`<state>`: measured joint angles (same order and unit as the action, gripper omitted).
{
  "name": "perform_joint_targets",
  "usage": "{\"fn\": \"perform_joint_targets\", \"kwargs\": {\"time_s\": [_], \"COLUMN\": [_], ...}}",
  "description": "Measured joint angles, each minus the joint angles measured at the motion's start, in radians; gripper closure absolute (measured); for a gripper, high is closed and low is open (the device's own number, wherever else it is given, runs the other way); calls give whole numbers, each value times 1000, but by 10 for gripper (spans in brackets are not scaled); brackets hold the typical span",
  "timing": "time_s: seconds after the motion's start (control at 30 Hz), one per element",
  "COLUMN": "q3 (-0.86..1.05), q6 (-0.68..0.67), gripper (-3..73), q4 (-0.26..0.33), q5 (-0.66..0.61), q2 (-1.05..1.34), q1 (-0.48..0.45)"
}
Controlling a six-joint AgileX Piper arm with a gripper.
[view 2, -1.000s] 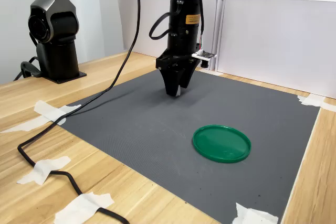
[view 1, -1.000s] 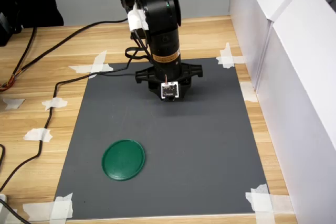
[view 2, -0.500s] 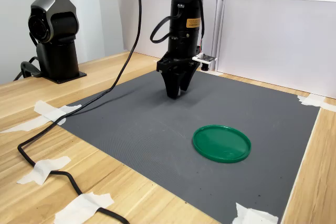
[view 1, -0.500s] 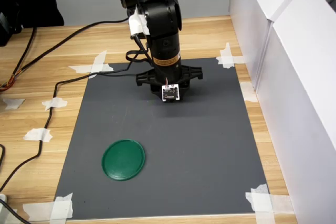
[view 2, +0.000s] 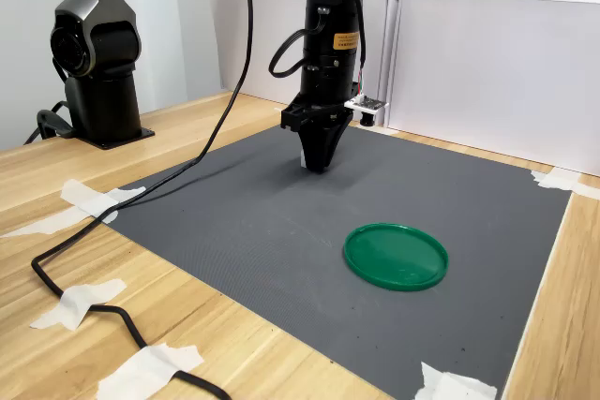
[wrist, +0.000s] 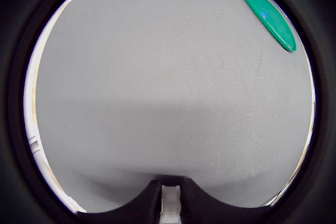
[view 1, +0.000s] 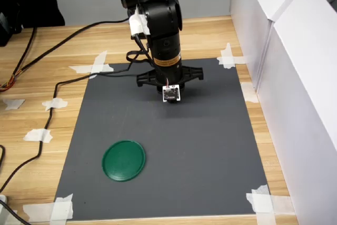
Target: Grasp a white terminal and put it on the green lid.
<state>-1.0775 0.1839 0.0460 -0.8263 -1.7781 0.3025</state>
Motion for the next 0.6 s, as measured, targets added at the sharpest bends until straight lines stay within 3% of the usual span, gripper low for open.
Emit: {"fn": "perform_joint_targets", "kwargs": {"time_s": [0.4, 0.6], "q3": [-170, -297], "q6": [-82, -124], "gripper": [596, 596], "q4": [3, 8], "q5": [-91, -152], "q2": [3, -23], "q1": [-8, -89]}}
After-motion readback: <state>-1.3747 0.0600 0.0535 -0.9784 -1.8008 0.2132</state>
